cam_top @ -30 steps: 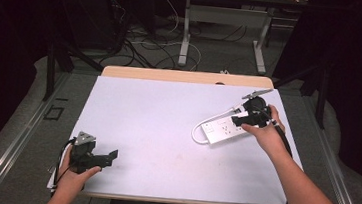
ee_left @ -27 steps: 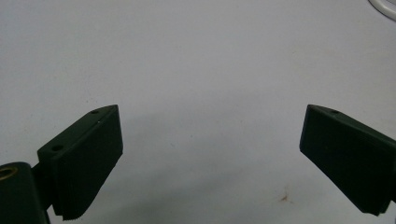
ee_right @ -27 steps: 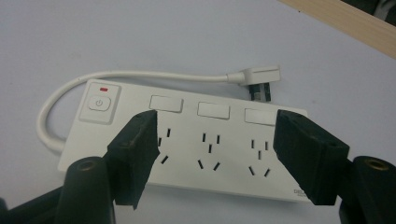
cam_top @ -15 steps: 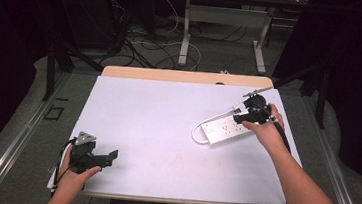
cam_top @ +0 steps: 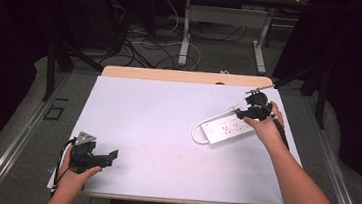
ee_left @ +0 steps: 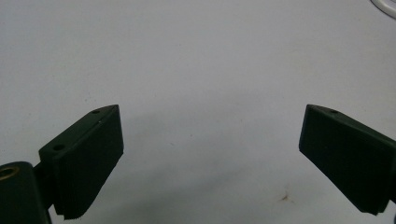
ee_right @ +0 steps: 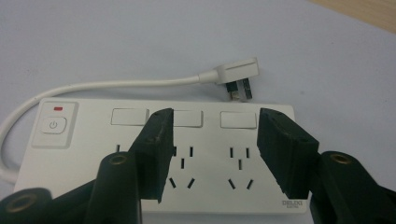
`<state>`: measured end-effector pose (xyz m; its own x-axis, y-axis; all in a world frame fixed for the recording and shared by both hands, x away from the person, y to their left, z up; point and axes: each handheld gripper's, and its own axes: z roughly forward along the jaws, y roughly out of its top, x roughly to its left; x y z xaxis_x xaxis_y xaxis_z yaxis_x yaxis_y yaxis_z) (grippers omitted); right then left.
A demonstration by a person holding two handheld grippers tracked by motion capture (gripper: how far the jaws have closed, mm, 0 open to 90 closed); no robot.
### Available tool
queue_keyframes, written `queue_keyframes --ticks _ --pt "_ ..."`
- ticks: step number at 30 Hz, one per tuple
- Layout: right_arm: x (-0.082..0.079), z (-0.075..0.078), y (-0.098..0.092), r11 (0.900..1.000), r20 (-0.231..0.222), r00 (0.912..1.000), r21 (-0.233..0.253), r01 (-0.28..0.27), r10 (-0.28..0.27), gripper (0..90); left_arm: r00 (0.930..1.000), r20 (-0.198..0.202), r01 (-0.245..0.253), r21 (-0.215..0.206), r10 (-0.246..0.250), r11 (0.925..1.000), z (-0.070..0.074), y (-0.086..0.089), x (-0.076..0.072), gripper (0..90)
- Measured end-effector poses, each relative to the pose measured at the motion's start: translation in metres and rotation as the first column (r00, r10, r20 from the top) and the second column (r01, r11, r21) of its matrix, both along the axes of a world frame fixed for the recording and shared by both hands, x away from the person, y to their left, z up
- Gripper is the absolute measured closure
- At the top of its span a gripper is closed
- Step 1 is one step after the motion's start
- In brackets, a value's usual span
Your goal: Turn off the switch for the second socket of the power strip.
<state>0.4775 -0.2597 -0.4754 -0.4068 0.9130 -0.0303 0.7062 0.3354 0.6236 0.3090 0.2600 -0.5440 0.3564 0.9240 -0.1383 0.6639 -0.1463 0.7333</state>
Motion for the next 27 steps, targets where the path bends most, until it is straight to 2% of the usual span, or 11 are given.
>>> queue_keyframes --ticks 2,5,7,14,21,24,27 --pt "0.003 -0.002 -0.001 1.000 -0.021 0.9996 0.018 0.022 -0.022 47.9 1.0000 0.003 0.000 -0.002 0.000 1.0000 0.000 0.000 0.000 6.3" --pt "0.006 -0.005 -0.001 0.999 -0.030 0.9988 0.008 0.038 -0.038 48.7 1.0000 0.002 0.002 -0.003 -0.002 1.0000 0.000 0.000 0.000 6.3" --pt "0.009 -0.008 0.000 0.999 -0.038 0.9980 0.017 0.052 -0.051 48.7 1.0000 0.001 0.002 -0.002 -0.002 1.0000 0.000 0.000 0.000 6.4" --pt "0.015 -0.013 0.004 0.998 -0.046 0.9973 0.008 0.057 -0.057 53.6 1.0000 -0.001 0.002 -0.001 -0.002 1.0000 -0.001 0.000 0.000 6.5" --pt "0.020 -0.016 0.007 0.998 -0.052 0.9973 0.033 0.054 -0.052 61.8 1.0000 -0.002 0.004 0.000 -0.004 1.0000 -0.001 0.000 0.000 6.7" --pt "0.022 -0.018 0.008 0.997 -0.074 0.9951 0.044 0.069 -0.065 64.8 1.0000 -0.004 0.003 0.001 -0.003 1.0000 -0.001 0.000 0.001 6.7" --pt "0.024 -0.021 0.007 0.997 -0.092 0.9942 0.044 0.060 -0.056 68.6 1.0000 -0.004 0.004 0.001 -0.004 1.0000 -0.001 0.000 0.001 6.8"
